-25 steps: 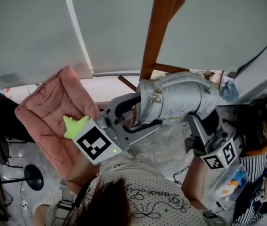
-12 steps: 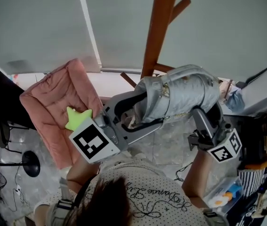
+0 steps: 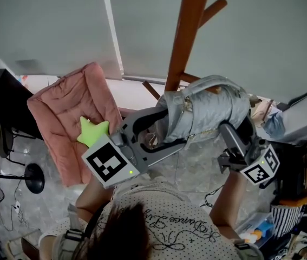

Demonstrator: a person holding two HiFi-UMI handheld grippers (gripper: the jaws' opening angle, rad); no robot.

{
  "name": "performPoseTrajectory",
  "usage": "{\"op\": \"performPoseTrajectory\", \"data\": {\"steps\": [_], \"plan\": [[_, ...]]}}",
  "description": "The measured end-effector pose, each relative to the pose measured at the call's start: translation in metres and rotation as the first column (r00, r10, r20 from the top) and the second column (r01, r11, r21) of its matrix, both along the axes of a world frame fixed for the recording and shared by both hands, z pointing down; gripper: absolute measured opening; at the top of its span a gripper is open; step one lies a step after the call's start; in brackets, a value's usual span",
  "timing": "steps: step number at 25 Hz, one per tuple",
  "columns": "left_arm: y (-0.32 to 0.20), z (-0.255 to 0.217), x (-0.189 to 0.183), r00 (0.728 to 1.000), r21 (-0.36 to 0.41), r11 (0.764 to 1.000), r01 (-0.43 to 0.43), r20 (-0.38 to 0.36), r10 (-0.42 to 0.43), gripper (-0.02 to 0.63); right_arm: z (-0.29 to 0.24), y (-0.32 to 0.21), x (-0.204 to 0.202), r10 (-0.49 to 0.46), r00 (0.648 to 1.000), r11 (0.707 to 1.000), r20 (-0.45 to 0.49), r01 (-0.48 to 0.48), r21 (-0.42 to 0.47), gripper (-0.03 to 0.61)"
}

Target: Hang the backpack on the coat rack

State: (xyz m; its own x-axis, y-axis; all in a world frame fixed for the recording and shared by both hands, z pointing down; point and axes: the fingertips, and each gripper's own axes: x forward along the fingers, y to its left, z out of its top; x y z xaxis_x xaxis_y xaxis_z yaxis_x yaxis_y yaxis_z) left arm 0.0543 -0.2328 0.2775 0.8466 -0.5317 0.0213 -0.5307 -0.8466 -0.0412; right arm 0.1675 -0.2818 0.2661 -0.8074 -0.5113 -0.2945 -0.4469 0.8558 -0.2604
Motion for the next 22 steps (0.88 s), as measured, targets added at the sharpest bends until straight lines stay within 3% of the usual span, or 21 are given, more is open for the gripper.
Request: {"op": "performPoseTrajectory", "data": {"steps": [22], "plan": [[-0.008,0.032,-0.018,0.995,-0.067,0.995,0.076,0.069,-0.071,0.301,0.028,-0.015,-0.023,-0.057,0.997,0.996,-0.054,0.053,-0.066,0.337]]}}
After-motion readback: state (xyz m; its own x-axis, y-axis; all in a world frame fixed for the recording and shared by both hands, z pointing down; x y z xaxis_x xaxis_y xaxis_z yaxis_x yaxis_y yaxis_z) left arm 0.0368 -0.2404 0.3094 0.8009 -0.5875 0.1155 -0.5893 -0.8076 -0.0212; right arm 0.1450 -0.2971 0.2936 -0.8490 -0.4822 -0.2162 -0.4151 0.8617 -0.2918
